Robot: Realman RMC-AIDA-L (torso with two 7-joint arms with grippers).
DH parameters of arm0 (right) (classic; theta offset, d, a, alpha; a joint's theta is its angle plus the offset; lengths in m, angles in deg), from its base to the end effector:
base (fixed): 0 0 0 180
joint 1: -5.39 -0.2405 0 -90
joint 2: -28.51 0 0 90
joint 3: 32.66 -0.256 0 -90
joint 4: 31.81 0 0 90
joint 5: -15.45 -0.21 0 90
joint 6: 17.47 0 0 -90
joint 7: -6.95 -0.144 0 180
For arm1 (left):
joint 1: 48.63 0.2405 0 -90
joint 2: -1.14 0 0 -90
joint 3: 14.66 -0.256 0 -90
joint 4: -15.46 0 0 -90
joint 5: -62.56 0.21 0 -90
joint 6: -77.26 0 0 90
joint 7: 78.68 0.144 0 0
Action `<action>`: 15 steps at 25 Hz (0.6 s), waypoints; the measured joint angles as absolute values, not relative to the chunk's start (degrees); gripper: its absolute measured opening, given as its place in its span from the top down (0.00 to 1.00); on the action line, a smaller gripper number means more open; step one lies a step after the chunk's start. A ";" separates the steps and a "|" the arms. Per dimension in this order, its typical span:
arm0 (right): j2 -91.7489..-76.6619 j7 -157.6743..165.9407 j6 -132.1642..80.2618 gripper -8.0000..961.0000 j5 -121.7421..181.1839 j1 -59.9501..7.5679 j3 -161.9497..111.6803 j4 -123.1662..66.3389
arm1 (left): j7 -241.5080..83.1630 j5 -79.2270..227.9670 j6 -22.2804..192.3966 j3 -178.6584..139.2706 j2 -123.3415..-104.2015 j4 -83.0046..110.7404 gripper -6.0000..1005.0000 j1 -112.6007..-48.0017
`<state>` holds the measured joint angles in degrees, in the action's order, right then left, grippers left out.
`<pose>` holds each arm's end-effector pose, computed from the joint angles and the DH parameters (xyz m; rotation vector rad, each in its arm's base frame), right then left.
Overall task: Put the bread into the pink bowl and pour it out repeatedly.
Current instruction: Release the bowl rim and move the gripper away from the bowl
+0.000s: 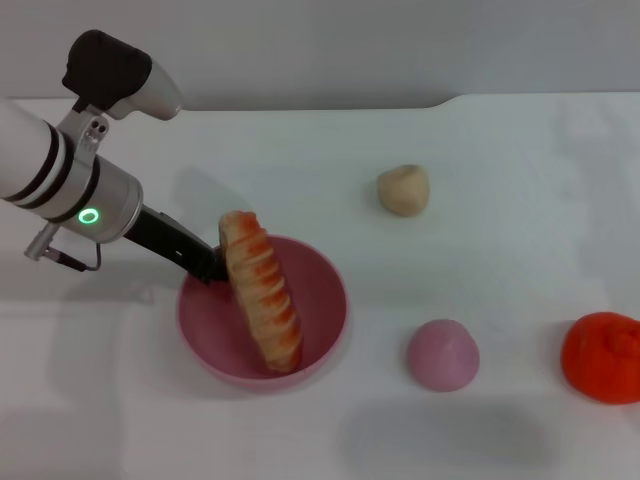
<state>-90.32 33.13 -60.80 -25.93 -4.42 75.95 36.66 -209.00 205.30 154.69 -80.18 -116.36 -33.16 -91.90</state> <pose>0.1868 0.3612 0.0594 -1.3507 0.2806 0.8284 -0.2205 0.3899 -0.0194 -2.6673 -1.0205 0.3086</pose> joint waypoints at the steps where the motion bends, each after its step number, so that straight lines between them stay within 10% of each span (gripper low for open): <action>1: -90.32 33.13 -60.80 0.45 -25.93 -4.40 75.95 36.66 | -209.06 205.29 154.69 -80.23 -116.36 -33.15 0.95 -91.94; 15: -90.20 33.14 -61.56 0.45 -25.93 -4.76 75.95 35.71 | -210.70 205.22 154.69 -81.02 -116.35 -33.24 0.92 -92.70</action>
